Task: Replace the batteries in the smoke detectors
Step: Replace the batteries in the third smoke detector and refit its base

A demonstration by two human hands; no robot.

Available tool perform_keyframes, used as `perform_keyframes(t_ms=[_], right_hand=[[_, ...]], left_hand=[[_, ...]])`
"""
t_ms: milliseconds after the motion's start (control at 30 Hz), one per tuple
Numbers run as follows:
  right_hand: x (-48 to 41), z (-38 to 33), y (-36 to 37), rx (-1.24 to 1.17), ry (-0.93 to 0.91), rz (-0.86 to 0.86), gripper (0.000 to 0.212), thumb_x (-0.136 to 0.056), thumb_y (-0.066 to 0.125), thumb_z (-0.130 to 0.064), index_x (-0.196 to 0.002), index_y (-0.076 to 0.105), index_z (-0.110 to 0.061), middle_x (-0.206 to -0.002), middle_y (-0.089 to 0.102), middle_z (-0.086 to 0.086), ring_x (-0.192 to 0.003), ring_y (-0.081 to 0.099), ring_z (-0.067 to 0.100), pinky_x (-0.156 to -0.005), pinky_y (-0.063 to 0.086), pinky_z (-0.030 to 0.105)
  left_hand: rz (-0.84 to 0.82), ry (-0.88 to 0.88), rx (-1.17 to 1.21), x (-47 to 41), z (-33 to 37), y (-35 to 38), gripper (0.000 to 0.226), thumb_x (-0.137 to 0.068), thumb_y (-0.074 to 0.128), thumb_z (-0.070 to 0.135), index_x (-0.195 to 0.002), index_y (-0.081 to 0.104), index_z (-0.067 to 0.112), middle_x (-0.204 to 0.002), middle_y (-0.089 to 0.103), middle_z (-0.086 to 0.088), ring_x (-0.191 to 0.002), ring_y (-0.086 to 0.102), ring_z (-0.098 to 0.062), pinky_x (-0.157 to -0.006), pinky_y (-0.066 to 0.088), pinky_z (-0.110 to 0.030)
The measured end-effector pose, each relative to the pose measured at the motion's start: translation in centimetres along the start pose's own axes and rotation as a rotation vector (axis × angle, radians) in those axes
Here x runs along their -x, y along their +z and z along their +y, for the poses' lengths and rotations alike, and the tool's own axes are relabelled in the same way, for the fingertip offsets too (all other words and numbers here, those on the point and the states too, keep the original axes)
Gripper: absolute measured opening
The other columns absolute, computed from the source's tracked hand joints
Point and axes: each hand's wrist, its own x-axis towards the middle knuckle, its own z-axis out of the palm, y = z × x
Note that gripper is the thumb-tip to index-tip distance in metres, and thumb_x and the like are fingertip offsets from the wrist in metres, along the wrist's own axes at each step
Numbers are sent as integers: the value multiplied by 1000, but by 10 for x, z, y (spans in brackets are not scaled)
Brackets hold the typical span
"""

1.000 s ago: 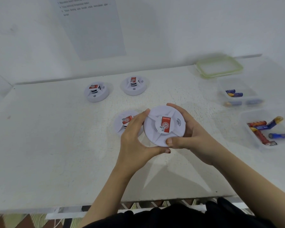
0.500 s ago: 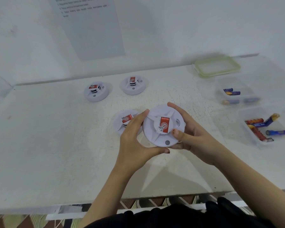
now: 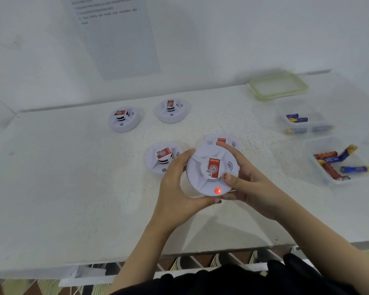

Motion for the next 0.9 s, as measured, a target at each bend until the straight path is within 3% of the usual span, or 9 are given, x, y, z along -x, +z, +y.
perform_keyframes(t_ms=[100, 333, 533, 667, 800, 900], right_hand=[[2, 3, 0, -3, 5, -4, 63, -85, 59, -17, -139, 35, -39, -128, 60, -4, -112, 62, 25, -83, 56, 43], [6, 17, -2, -78, 23, 3, 65, -82, 61, -10, -138, 38, -37, -129, 59, 1, -114, 60, 29, -83, 56, 44], [8, 24, -2, -133, 11, -16, 69, -79, 71, -18, -138, 40, -34, -133, 56, 4, -117, 58, 30, -89, 52, 50], [9, 25, -1, -153, 7, -8, 65, -82, 57, -7, -139, 39, -32, -133, 57, 4, -117, 58, 30, -86, 54, 47], [10, 27, -1, -132, -1, -7, 64, -83, 55, -7, -140, 37, -32, -135, 55, 4, -119, 56, 30, -89, 51, 52], [10, 28, -1, -142, -7, -9, 63, -84, 54, -7, -140, 37, -31, -134, 55, 3, -119, 57, 30, -88, 53, 51]], left_hand=[[-30, -34, 53, 3, -1, 1, 90, -56, 92, 28, -128, 39, 41, -125, 50, 37, -120, 50, 7, -90, 42, -6], [-50, -90, 151, 18, -7, 13, 87, -64, 88, 12, -129, 39, 40, -127, 53, 30, -120, 53, 2, -90, 48, -13], [-67, -114, 157, 20, -12, 15, 88, -64, 88, 10, -129, 38, 41, -126, 51, 35, -121, 52, 5, -90, 47, -13], [-70, -110, 158, 22, -14, 16, 88, -63, 88, 8, -129, 38, 38, -126, 53, 28, -120, 54, 2, -91, 48, -15], [-77, -114, 153, 23, -15, 16, 89, -63, 89, 13, -132, 38, 36, -127, 55, 23, -121, 54, -2, -94, 50, -22], [-74, -109, 150, 23, -14, 16, 87, -63, 89, 15, -131, 38, 37, -127, 53, 25, -122, 53, 0, -93, 49, -18]])
